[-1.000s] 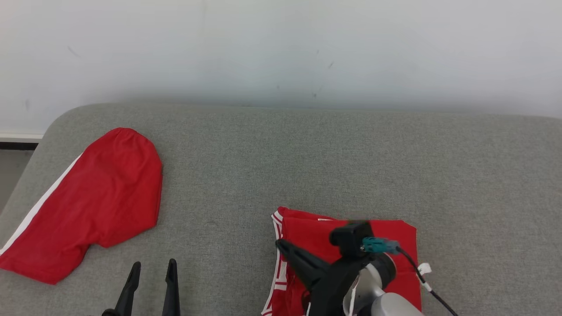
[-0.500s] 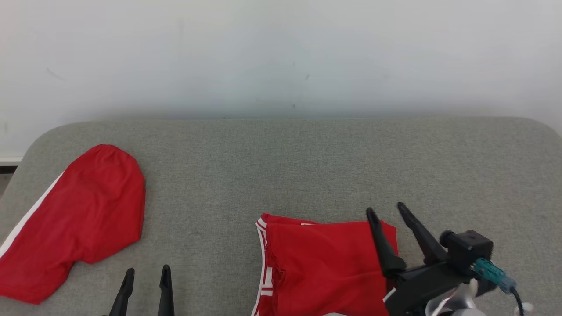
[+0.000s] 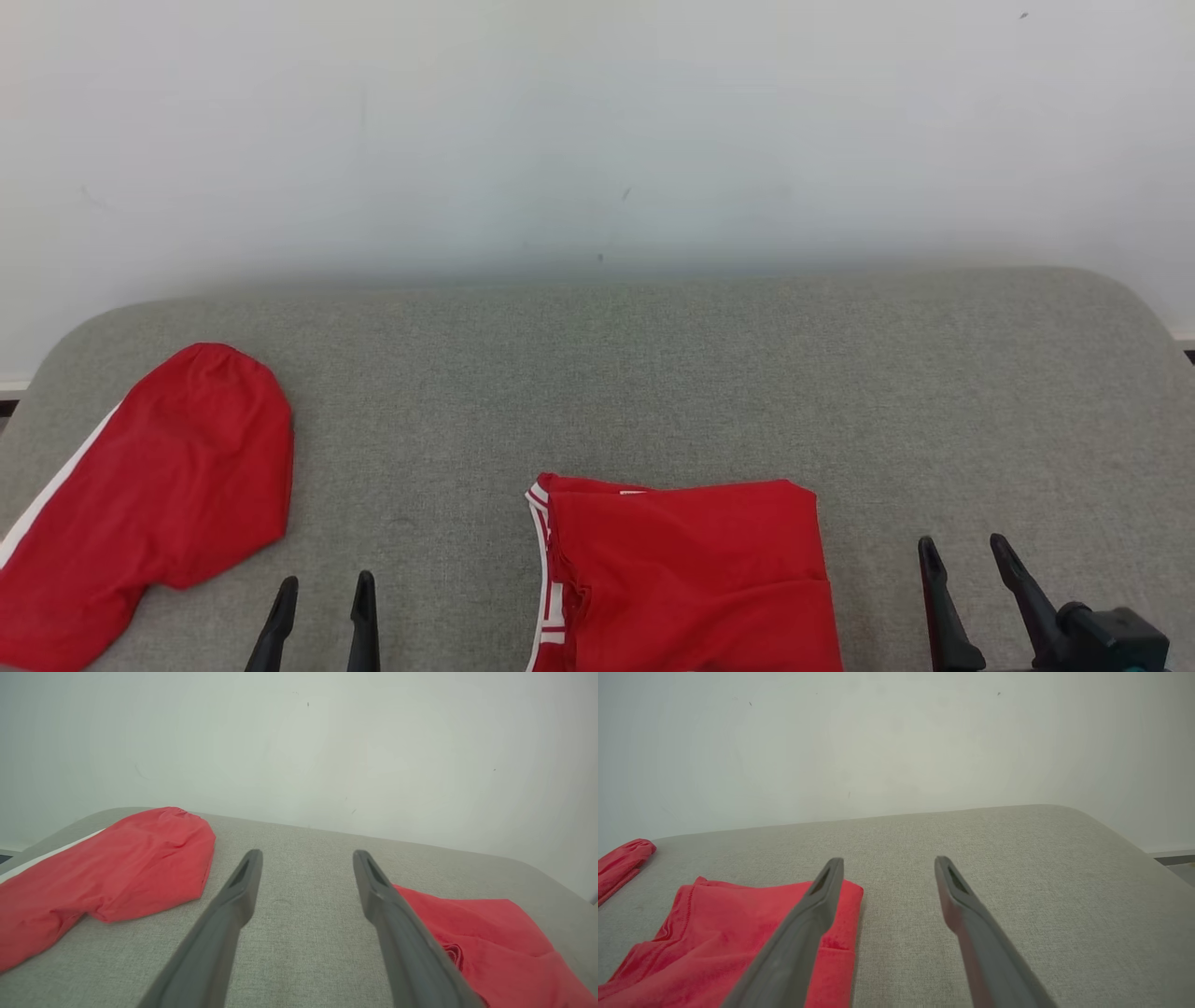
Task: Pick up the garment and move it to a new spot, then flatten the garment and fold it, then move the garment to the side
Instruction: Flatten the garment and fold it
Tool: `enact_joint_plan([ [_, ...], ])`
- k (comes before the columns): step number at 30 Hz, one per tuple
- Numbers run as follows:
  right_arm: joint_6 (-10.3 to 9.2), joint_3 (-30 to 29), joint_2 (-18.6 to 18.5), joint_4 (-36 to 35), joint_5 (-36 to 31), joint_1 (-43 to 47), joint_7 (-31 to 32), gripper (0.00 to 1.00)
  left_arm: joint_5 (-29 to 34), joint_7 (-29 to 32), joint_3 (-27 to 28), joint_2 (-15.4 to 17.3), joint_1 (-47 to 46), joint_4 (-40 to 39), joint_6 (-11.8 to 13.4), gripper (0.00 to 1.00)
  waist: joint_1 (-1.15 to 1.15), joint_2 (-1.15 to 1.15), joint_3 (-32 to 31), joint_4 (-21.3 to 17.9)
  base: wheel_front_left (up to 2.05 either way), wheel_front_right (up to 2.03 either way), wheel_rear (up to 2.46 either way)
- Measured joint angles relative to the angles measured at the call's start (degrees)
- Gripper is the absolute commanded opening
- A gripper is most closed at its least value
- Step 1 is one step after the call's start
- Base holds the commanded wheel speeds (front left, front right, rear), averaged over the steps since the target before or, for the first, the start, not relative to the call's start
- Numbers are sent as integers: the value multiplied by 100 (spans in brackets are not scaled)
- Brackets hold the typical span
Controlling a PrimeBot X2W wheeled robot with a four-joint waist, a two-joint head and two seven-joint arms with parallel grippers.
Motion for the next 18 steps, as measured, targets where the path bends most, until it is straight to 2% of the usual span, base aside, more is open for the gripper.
enact_joint_plan([
  [10,0,140,-151,364,85,320,-280,100,110,0,141,0,210,153,-142,100,0,0,-178,-41,0,0,0],
  [18,0,41,-87,424,42,310,-269,100,127,0,178,0,299,221,-185,100,0,0,-184,-35,0,0,0],
])
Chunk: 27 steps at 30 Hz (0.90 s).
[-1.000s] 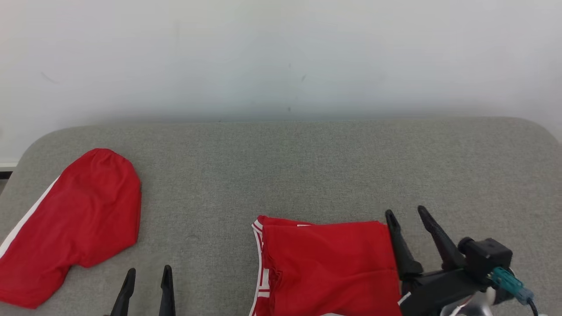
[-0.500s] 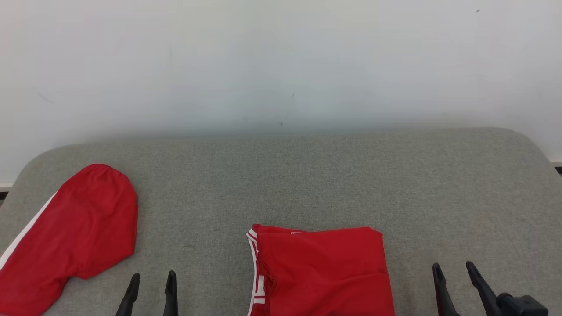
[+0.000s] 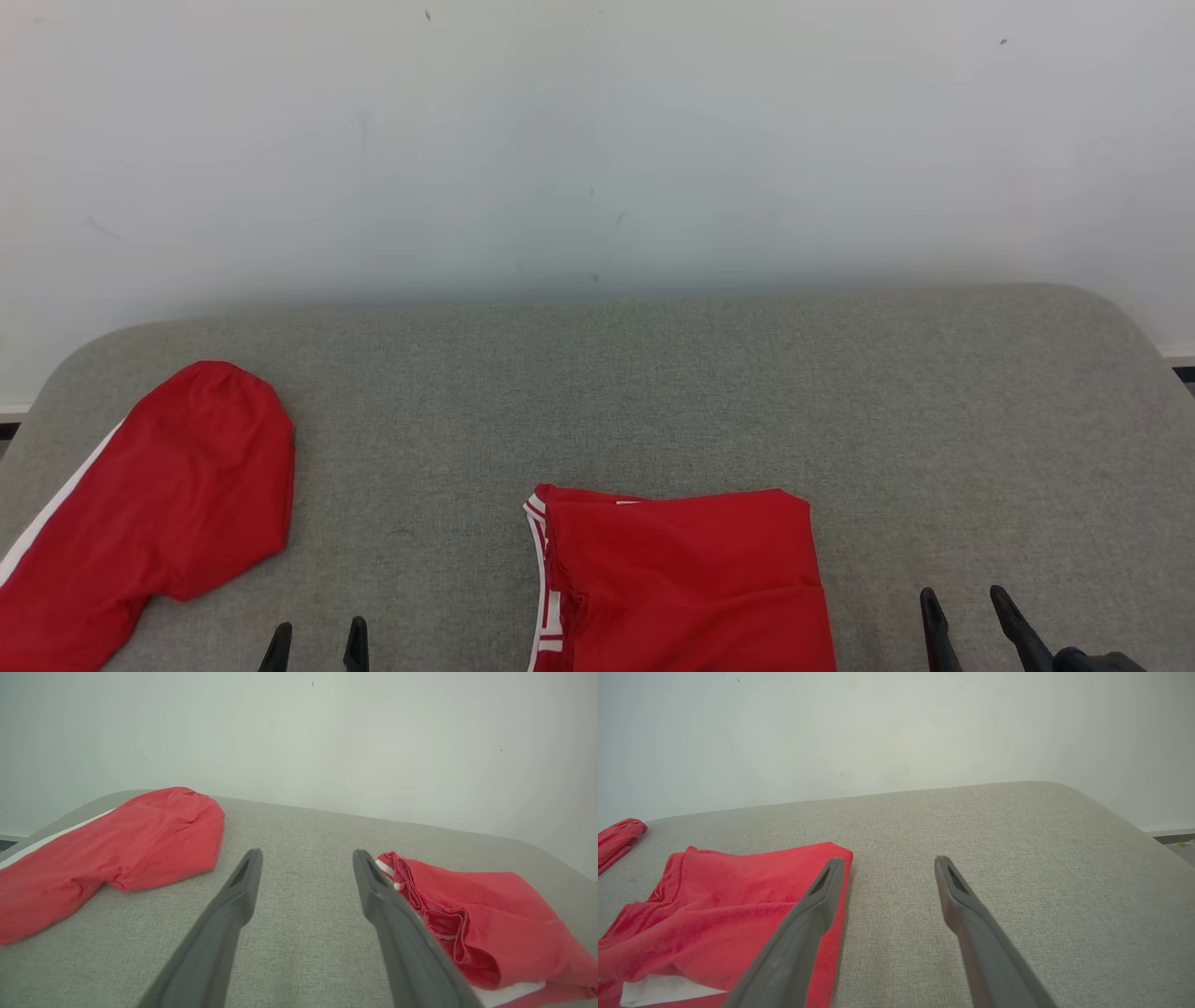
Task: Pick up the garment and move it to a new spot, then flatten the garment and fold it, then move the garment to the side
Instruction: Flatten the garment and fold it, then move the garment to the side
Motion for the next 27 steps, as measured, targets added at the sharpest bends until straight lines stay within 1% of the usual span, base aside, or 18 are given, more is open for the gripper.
enact_joint_plan([
  [14,0,-78,124,69,-52,-105,59,100,-44,0,-25,0,-6,25,38,100,0,0,90,34,0,0,0],
  [20,0,-57,151,-9,-36,-217,120,100,-44,0,-51,0,-18,23,43,100,1,0,112,80,0,0,0],
  [23,0,-34,159,-131,27,-342,354,100,-44,1,-75,0,-21,12,45,100,1,0,133,113,0,0,0],
  [24,0,-23,164,-146,102,-421,569,100,-45,1,-82,0,-23,1,48,100,1,0,145,121,0,0,0],
  [25,0,-3,176,-112,256,-512,932,100,-46,0,-87,0,-23,-13,55,100,1,0,161,125,0,0,0],
  [27,0,165,174,-90,313,-652,1635,100,-54,1,-97,0,-24,-32,80,100,1,0,198,130,0,0,0],
])
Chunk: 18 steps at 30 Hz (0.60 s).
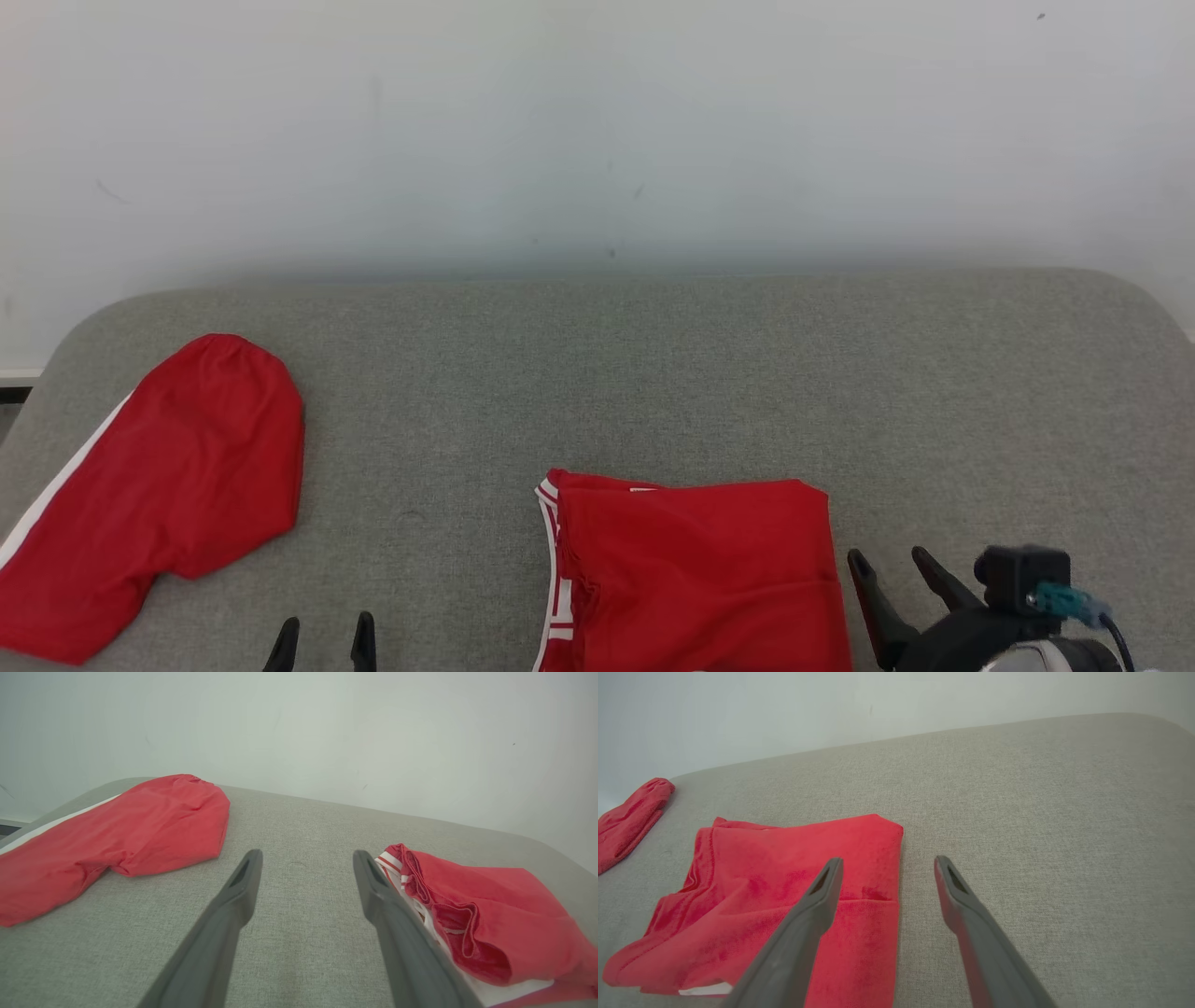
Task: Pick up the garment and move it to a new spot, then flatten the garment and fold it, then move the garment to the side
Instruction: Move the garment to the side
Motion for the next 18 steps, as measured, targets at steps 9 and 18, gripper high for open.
enact_joint_plan([
  [9,0,-276,55,503,-179,-959,2138,100,-78,-1,-170,0,-127,-5,23,100,0,0,247,162,0,0,0],
  [18,0,-342,55,1440,90,-1313,2837,100,-145,-1,-230,-1,-321,-1,65,100,0,0,561,478,0,0,0],
])
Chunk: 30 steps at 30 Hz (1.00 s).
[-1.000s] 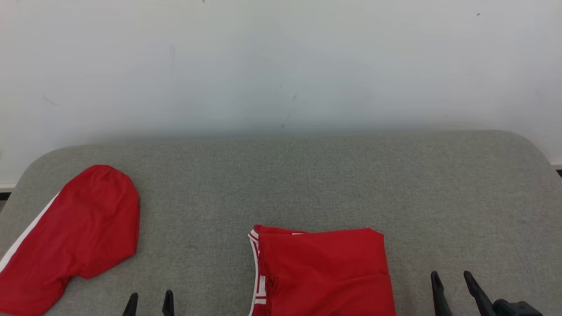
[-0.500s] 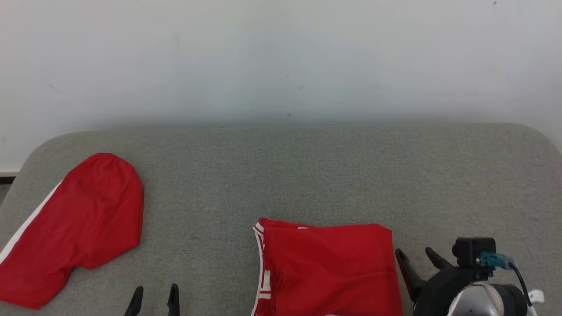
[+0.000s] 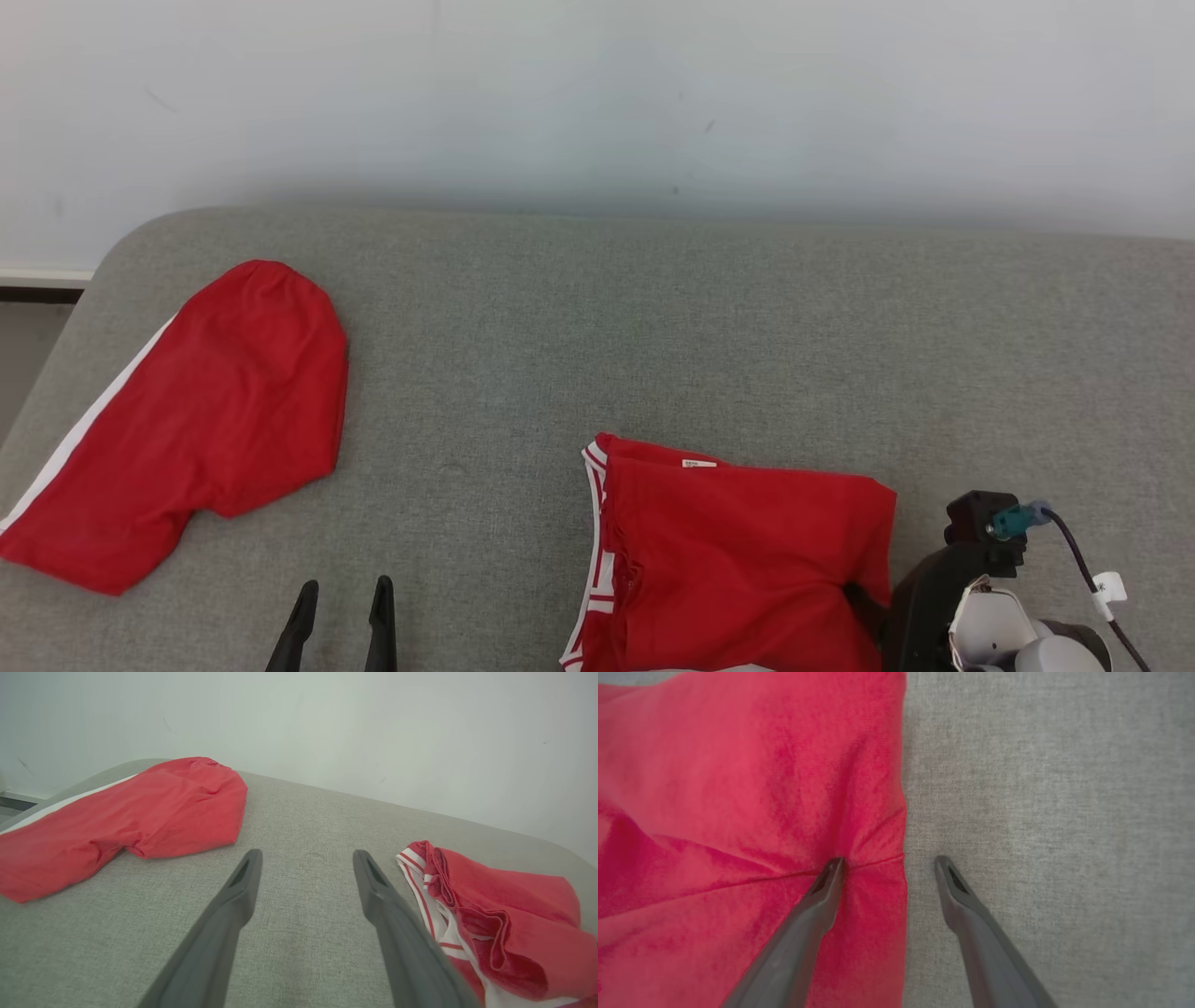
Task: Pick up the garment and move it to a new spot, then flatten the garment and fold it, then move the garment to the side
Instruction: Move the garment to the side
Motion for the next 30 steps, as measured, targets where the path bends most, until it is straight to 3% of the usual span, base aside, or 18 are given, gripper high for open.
enact_joint_plan([
  [4,0,102,-43,209,-49,-146,302,96,-8,0,-13,0,-31,-13,4,100,-1,-1,134,86,0,0,0],
  [5,-1,144,-55,211,-114,-176,336,39,-14,0,-11,0,-44,-25,9,100,-1,-1,165,98,0,0,0],
  [6,-1,192,-63,199,-201,-204,335,11,-26,1,-4,0,-68,-40,10,100,-1,-1,197,105,0,0,0],
  [7,-3,278,-85,188,-279,-247,338,0,-32,1,2,1,-88,-60,12,100,-1,-1,228,105,0,0,0],
  [12,4,876,-353,147,-510,-621,288,0,-70,1,54,2,-157,-245,56,100,0,0,354,-52,0,0,0],
  [16,2,1340,-842,244,-534,-1174,-78,0,-73,0,62,0,-270,-313,65,100,0,1,456,-398,0,0,0],
  [30,2,1944,-2154,1154,-487,-2670,-1043,0,379,1,77,-4,-843,-612,-163,100,0,1,902,-1719,0,0,0],
])
